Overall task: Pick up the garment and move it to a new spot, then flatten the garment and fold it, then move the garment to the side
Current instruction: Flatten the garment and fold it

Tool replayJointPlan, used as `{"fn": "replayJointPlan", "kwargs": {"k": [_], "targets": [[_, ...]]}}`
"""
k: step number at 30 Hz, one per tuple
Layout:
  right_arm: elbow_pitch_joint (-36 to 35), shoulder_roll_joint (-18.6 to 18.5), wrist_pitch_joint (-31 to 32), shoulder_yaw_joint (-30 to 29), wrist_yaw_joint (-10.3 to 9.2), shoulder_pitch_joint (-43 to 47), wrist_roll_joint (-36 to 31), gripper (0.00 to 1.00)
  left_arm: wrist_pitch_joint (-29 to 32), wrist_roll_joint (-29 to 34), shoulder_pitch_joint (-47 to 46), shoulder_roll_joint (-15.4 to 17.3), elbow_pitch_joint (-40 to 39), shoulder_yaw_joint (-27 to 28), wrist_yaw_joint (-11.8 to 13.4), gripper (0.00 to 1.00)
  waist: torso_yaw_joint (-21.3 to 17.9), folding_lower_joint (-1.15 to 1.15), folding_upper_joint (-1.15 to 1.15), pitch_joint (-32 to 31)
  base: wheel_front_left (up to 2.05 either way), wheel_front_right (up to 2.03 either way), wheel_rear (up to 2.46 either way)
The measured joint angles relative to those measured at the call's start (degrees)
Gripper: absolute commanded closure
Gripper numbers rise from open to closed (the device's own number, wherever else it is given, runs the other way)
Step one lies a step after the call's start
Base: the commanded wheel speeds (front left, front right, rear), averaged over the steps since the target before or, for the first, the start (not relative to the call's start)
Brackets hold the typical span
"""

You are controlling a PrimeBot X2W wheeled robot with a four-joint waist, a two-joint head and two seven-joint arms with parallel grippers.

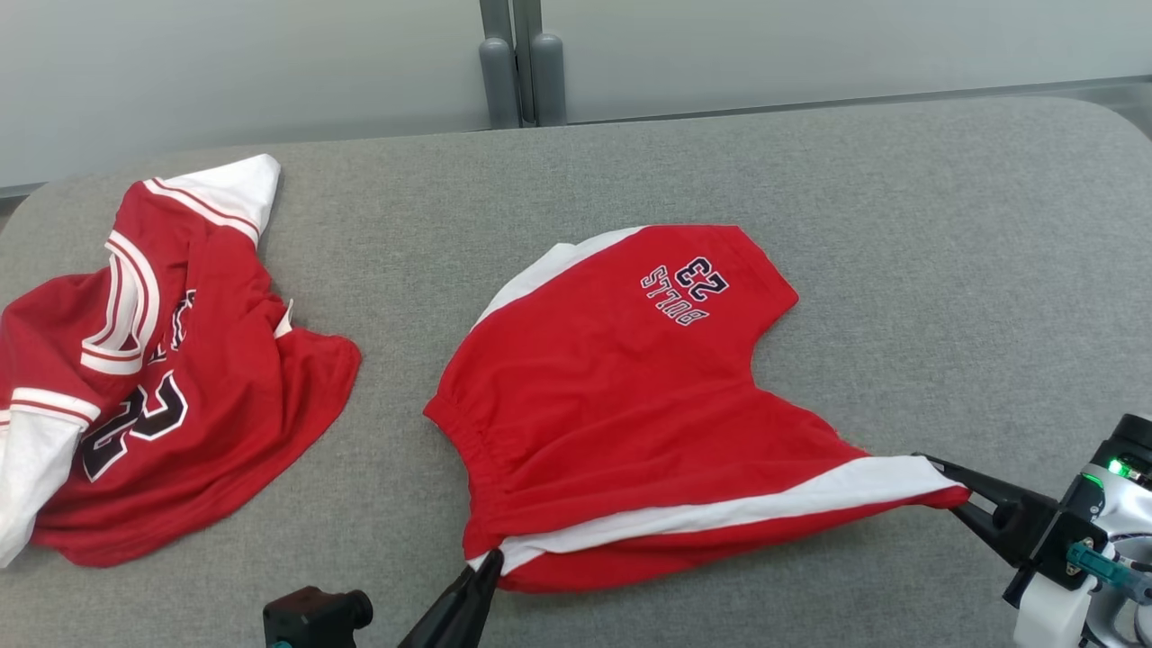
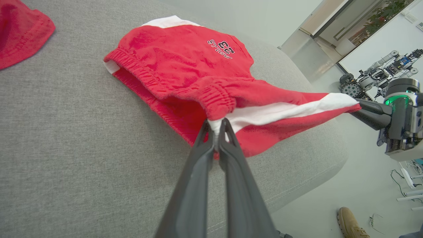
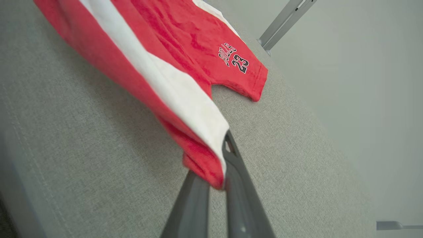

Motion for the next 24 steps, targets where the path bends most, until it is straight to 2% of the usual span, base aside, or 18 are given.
{"fn": "replayJointPlan", "kwargs": {"k": [14, 18, 24], "targets": [[-0.99, -0.82, 1.83, 3.21, 0.0, -4.19, 2.58, 1.0, 0.6, -1.65, -0.44, 0.04, -0.67, 0.67, 0.18, 1.0, -0.07, 0.0, 0.0, 1.74, 0.0, 0.0, 0.0], [-2.43, -2.64, 4.24, 8.61, 0.0, -10.89, 4.21, 1.0, 1.81, -2.3, -4.72, -0.44, -0.55, 1.48, -0.19, 1.0, 0.23, 0.0, 0.0, 4.13, 0.0, 0.0, 0.0], [-1.77, -6.65, 7.14, 17.75, 0.0, -25.97, 7.61, 1.0, 2.72, -1.99, -12.56, -0.76, 2.53, 3.03, -0.98, 1.0, 1.69, 0.0, 0.0, 8.93, 0.0, 0.0, 0.0]]}}
